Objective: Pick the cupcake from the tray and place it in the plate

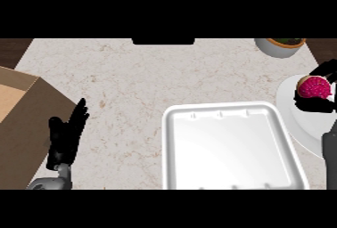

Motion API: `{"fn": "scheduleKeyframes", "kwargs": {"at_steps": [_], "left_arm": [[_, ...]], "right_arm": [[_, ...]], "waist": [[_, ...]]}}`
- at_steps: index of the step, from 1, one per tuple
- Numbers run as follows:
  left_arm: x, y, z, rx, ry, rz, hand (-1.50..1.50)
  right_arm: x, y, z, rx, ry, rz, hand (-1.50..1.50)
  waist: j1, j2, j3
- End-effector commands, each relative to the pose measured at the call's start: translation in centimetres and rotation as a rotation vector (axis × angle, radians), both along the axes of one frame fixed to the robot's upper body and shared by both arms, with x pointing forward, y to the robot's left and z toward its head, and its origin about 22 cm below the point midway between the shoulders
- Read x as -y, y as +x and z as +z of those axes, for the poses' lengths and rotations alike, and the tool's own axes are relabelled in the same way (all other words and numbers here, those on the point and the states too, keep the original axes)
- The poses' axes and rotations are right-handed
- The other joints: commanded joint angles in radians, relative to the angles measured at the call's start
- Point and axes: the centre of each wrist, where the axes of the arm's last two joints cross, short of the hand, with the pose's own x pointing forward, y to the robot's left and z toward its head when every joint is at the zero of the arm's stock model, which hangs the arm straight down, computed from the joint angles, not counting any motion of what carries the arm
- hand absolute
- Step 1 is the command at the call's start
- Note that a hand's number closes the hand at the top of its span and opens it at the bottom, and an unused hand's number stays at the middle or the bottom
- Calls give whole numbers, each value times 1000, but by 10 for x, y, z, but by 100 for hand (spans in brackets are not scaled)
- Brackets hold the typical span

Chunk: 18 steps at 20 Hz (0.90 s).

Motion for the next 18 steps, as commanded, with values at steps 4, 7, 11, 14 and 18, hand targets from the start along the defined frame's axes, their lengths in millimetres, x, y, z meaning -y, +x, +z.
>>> {"fn": "scheduleKeyframes", "kwargs": {"at_steps": [4,7,11,14,18], "left_arm": [[11,1,-11,0,-2,-12,0],[21,10,-2,0,-13,-28,0],[7,6,1,12,6,-29,0],[11,13,18,7,-5,-21,0],[19,12,19,11,-21,-33,0]], "right_arm": [[58,3,-7,11,48,-125,150],[52,20,-34,-65,36,-127,150],[99,20,-29,-86,53,-161,150],[120,25,-33,-146,49,-164,150],[124,32,-55,-296,140,-127,150]], "waist": [[2,2,0],[6,3,1],[6,3,1],[10,4,1],[22,8,2]]}}
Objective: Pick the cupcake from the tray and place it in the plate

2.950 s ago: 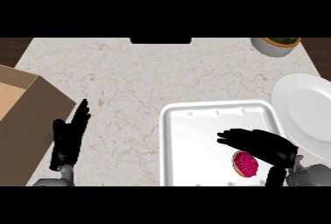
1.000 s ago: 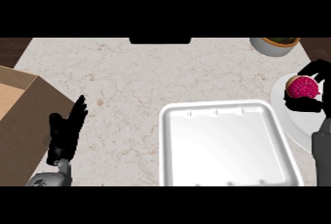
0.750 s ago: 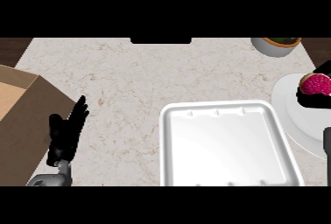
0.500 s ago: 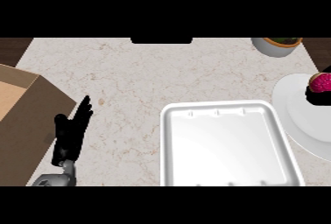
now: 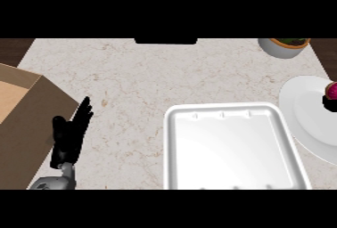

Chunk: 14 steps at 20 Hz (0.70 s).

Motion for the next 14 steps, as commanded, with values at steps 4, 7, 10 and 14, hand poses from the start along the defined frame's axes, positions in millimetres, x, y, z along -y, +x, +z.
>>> {"fn": "scheduleKeyframes", "kwargs": {"at_steps": [4,7,10,14], "left_arm": [[-7,3,7,-5,-7,16,0],[10,0,-3,-8,-8,6,0],[14,-6,-3,3,3,-10,0],[-9,-6,-2,12,20,5,0]], "right_arm": [[26,-12,-30,-230,175,68,150],[38,-13,-39,-310,202,55,-150],[53,-19,-41,-294,207,125,-150],[77,-41,-35,-136,260,238,-150]], "waist": [[-5,-2,0],[7,3,1],[15,5,2],[0,1,2]]}}
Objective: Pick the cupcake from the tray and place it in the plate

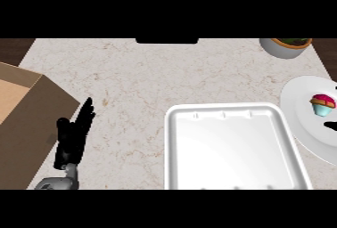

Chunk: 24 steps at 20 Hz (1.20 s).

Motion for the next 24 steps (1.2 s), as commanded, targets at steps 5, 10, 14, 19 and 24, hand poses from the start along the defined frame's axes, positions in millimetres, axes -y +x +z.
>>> {"fn": "scheduleKeyframes", "kwargs": {"at_steps": [5,10,14,19,24], "left_arm": [[-7,-5,-6,-13,10,18,0],[-7,-9,-7,-14,10,23,0],[-1,-5,-12,-19,-5,20,0],[10,7,-1,-2,0,10,0],[15,7,-9,-5,-3,-1,0]], "right_arm": [[8,10,27,481,352,50,-150],[36,-25,11,600,539,-35,-150],[52,-47,3,561,588,0,-150],[54,-60,-9,595,610,38,-150],[49,-64,-26,616,580,72,-150]], "waist": [[-24,-10,0],[-18,-6,0],[-13,-4,-1],[-12,-4,-1],[-8,-2,-1]]}}
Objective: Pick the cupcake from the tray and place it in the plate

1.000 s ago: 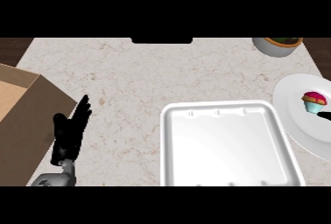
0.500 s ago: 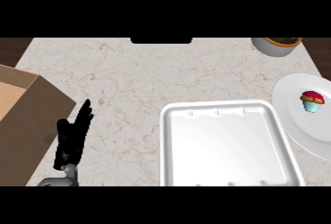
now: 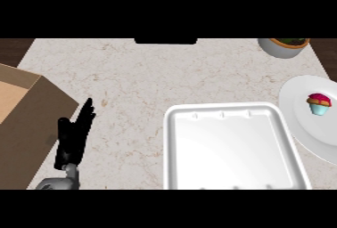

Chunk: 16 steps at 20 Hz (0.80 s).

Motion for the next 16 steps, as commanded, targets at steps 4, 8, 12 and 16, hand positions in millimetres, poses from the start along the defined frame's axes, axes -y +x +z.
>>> {"fn": "scheduleKeyframes", "kwargs": {"at_steps": [4,8,12,16], "left_arm": [[6,5,6,3,-9,-1,0],[-12,-6,-15,-16,13,2,0],[10,-11,-7,6,3,14,0],[-11,-1,3,-8,-1,17,0]], "right_arm": [[2,-7,-7,-8,-25,10,-150],[-9,5,-7,-44,-47,-43,-150],[-2,-17,-24,-62,-58,-81,-150],[-11,-22,-41,-75,-82,-82,-150]], "waist": [[1,0,0],[-4,-2,-1],[-1,0,0],[0,0,0]]}}
